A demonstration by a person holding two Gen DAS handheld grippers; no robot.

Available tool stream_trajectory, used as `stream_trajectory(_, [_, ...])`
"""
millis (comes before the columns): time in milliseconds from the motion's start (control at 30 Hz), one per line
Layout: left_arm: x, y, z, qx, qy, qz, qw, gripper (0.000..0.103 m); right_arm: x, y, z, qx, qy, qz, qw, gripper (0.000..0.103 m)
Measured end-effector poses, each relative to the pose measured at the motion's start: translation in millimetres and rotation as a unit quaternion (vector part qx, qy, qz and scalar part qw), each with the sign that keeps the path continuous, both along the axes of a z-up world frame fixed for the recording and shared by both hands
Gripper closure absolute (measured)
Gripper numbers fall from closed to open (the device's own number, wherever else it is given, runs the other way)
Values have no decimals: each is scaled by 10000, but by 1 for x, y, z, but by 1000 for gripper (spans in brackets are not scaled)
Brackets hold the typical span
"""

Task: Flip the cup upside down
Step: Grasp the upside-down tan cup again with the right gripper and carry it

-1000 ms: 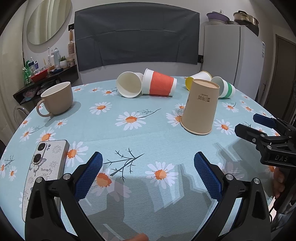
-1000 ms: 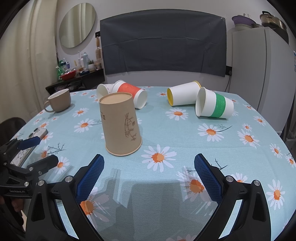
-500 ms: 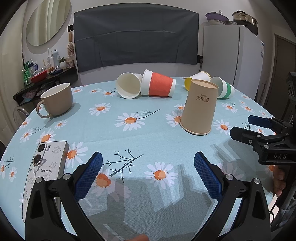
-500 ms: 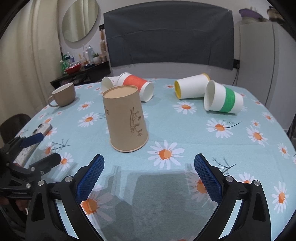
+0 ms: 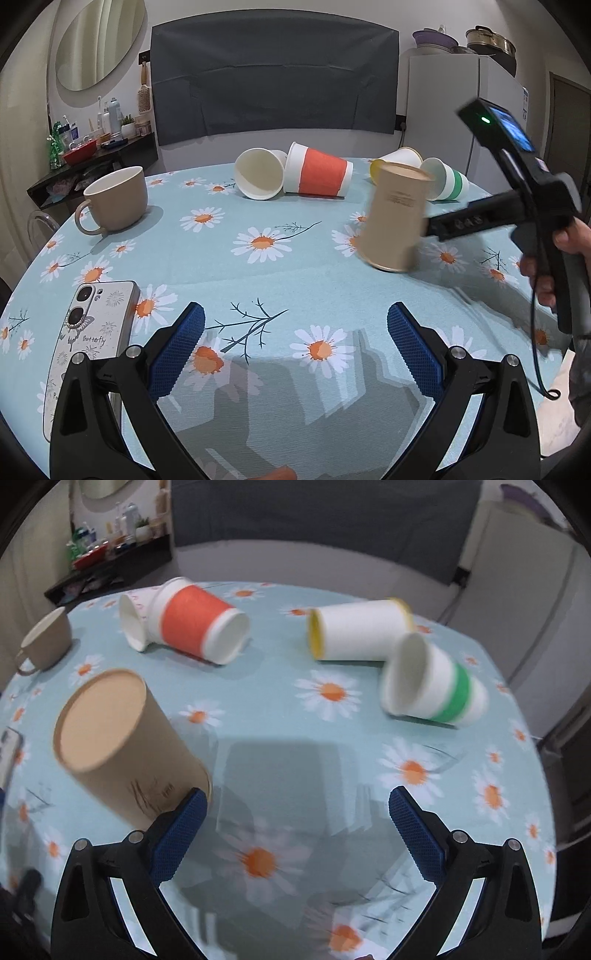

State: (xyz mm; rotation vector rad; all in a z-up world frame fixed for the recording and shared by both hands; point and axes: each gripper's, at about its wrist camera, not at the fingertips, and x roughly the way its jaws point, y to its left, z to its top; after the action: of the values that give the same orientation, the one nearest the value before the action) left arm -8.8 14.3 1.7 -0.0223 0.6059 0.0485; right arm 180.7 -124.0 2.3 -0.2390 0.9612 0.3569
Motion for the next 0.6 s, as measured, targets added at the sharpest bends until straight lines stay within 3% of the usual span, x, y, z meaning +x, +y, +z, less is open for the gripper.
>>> stream_trajectory(100, [1, 1, 0, -28, 31, 72, 10000, 6, 24, 49, 20, 665, 295, 451, 9963, 8])
stream_trajectory(167, [0, 3, 0, -66, 8, 137, 9999, 6, 22, 65, 28, 574, 171, 726, 9956, 8])
stream_trajectory(267, [-1, 5, 0, -111, -22, 158, 9998, 6, 9, 52, 30, 486, -165, 551, 9972, 8])
stream_trajectory(400, [0, 3, -1, -55, -15, 55, 10000, 6, 5, 33, 36, 1022, -192, 717, 9920, 8])
stream_trajectory(467, [-1, 1, 0, 0, -56, 50, 10000, 6, 5, 37, 45, 1313, -116, 910, 9871, 8])
stream_trajectory(600, [-5, 1, 1, 36, -150, 153, 9998, 6, 16, 67, 61, 1399, -7, 1301, 9816, 8])
